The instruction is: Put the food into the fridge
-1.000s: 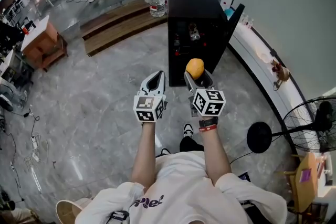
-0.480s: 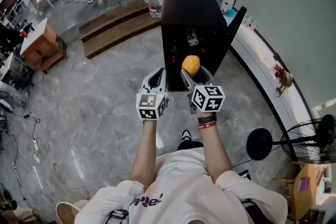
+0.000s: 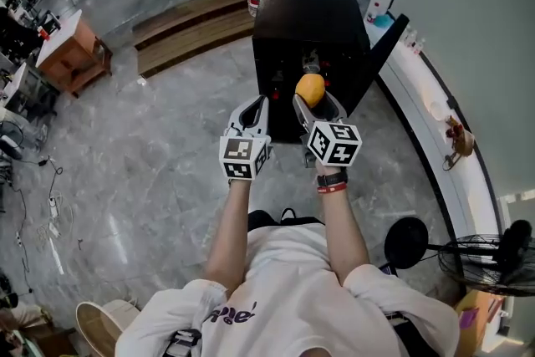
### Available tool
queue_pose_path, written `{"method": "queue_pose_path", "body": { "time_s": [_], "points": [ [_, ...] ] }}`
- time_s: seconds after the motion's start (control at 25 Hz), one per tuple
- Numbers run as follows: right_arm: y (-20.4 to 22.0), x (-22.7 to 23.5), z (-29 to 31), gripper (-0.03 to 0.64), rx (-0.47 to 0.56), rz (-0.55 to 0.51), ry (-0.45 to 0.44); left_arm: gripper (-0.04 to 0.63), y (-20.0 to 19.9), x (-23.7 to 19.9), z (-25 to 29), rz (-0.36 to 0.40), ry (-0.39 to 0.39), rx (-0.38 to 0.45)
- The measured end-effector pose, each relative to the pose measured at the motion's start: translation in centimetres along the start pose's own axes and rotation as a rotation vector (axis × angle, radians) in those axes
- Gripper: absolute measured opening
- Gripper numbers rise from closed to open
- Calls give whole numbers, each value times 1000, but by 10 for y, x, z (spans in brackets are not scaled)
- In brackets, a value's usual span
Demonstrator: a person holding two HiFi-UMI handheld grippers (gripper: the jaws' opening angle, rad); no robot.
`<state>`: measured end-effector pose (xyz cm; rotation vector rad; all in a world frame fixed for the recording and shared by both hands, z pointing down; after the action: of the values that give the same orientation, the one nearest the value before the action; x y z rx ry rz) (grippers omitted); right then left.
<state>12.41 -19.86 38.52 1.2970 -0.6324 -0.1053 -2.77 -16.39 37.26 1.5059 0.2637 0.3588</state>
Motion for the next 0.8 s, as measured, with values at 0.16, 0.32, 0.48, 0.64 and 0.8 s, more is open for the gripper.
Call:
{"method": "queue_pose_path", "body": {
  "time_s": [0.16, 0.32, 0.48, 0.64, 0.8],
  "points": [
    [14, 20, 19, 314, -43, 12, 22, 18, 17, 4, 18, 5, -1, -37],
    [27, 38, 37, 314, -80, 4, 46, 18, 32, 6, 34, -14, 19, -54],
    [47, 51, 59, 314, -108, 7, 65, 18, 50, -1, 51, -13, 50, -63],
    [75, 63, 85, 313, -125, 41, 69, 18, 74, -15, 63, -31, 66, -62],
    [96, 82, 115, 309, -138, 73, 71, 18, 102, -24, 79, -50, 83, -73]
  ]
}}
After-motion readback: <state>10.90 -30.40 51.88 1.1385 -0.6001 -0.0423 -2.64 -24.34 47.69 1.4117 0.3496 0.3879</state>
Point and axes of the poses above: the fingertips, and each gripper's own axes: z forward along the fingers, x to its right, y out of its underside, the point moved 5 cm from there along -z, backward along the fingers, and after that the axes turned 5 degrees about z, right-handed, at the moved point
